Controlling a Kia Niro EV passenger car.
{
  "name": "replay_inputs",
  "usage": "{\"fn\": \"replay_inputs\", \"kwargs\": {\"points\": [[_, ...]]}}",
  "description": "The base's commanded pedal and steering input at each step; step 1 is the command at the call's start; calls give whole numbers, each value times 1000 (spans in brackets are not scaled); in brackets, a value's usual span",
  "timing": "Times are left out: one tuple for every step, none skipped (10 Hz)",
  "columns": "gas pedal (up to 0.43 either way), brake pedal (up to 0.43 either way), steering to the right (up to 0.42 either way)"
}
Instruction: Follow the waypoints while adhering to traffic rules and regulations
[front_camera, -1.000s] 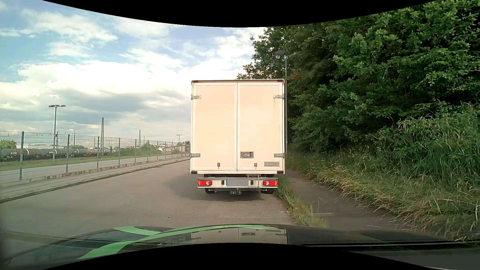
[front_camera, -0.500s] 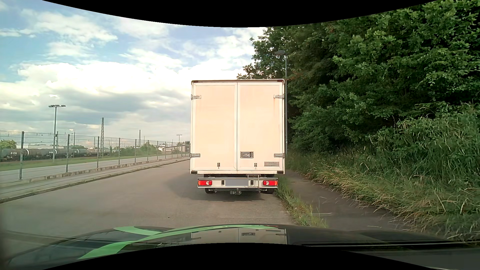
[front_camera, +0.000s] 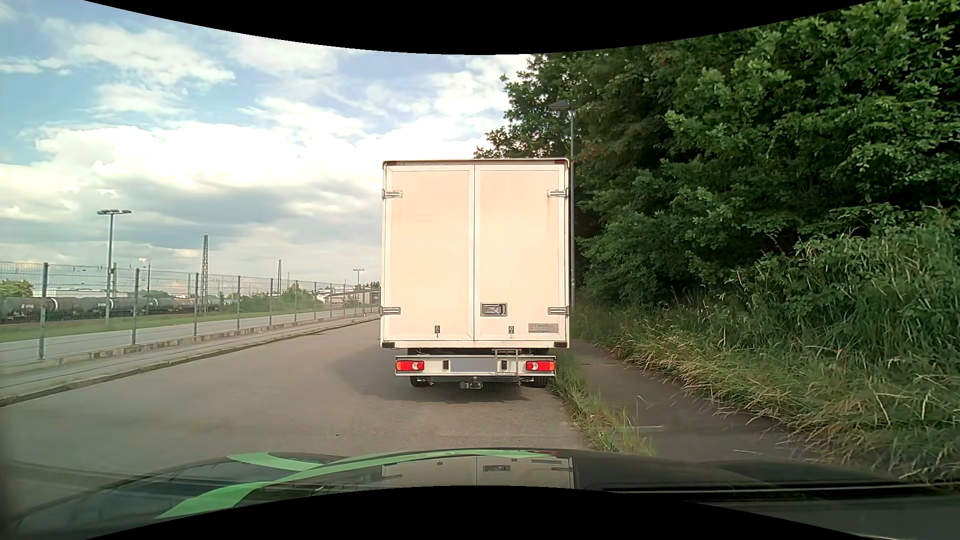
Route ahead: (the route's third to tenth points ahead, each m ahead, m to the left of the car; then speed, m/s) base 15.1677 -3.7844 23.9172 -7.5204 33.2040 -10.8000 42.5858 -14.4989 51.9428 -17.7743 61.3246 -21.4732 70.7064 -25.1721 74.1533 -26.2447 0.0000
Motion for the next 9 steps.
{"fn": "replay_inputs", "kwargs": {"points": [[0, 463, -83], [0, 463, -83], [0, 451, -84], [0, 415, -86], [0, 402, -90], [0, 396, -93], [0, 396, -94], [0, 396, -96], [0, 396, -97]]}}
